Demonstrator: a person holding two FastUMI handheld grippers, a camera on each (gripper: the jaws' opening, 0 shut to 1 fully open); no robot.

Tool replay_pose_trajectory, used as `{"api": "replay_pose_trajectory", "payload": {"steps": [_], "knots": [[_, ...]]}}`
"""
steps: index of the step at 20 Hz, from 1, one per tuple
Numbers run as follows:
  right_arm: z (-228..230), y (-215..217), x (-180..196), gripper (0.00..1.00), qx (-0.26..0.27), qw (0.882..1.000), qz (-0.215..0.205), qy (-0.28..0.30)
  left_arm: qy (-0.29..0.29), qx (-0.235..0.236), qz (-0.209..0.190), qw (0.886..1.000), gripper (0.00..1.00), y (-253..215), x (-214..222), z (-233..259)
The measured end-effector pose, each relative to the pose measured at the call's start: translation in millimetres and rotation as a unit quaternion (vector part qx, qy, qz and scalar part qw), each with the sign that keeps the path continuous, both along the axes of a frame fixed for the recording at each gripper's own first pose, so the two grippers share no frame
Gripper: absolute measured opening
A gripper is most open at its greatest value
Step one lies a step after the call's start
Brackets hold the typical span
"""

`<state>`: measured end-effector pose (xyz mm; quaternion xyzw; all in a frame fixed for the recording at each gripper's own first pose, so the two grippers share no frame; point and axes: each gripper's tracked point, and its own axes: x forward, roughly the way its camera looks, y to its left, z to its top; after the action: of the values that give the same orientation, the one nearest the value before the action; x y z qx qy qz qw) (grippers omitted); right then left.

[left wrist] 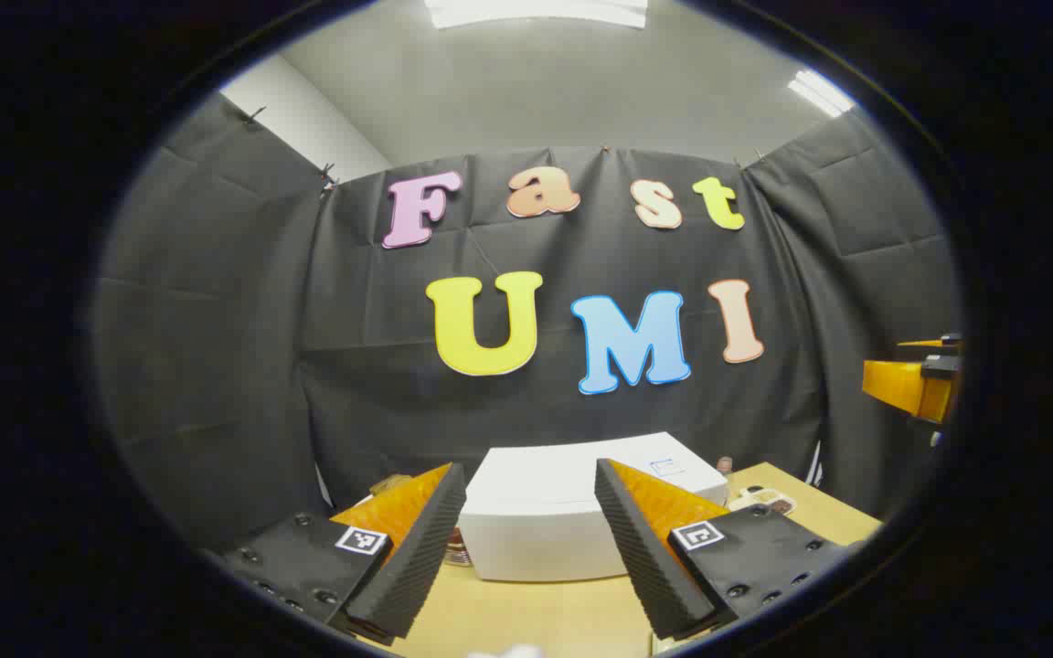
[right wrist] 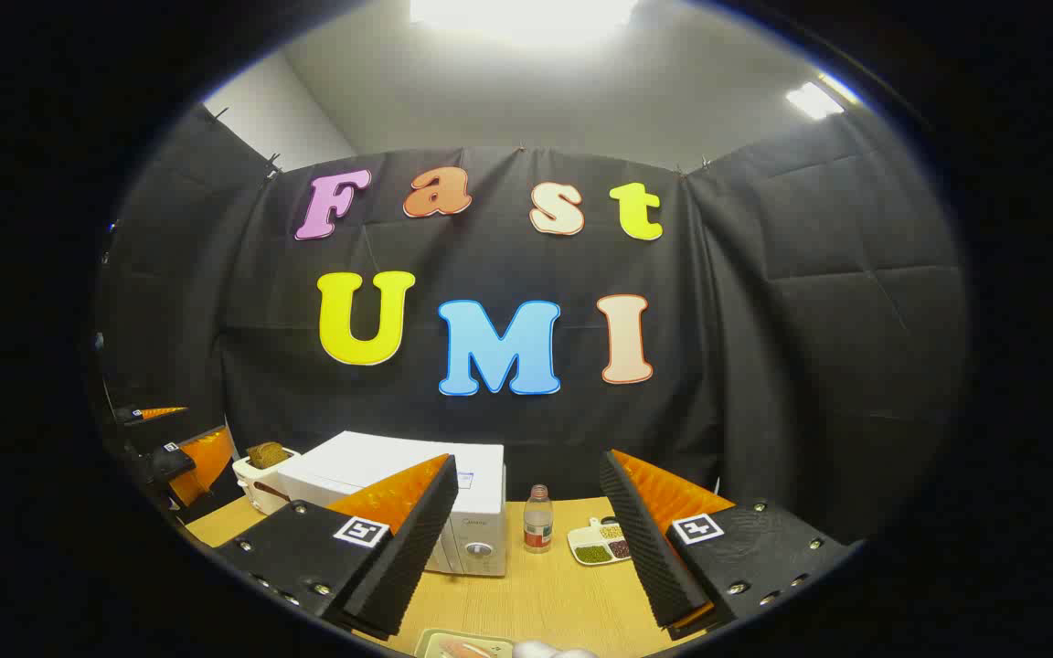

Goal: Open the microwave oven with the left hand, put the food in, and close the microwave oven.

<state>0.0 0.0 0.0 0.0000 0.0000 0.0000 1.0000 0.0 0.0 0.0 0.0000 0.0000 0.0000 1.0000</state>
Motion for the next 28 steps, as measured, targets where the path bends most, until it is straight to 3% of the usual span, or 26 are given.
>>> {"api": "replay_pose_trajectory", "payload": {"steps": [16, 22, 28], "knots": [[2, -5, 0, 0.96, -0.002, 1.000, 0.003, -0.008, -0.005, 0.014, -0.002, 1.000, 0.97, -12, 0, -7], [4, -22, 1, 0.96, 0.005, 1.000, -0.004, -0.013, -0.005, -0.002, -0.018, 1.000, 0.99, -45, 16, -46], [-17, -42, 13, 0.96, 0.000, 1.000, -0.011, 0.005, 0.017, -0.012, -0.065, 0.998, 0.99, -127, 56, -130]]}}
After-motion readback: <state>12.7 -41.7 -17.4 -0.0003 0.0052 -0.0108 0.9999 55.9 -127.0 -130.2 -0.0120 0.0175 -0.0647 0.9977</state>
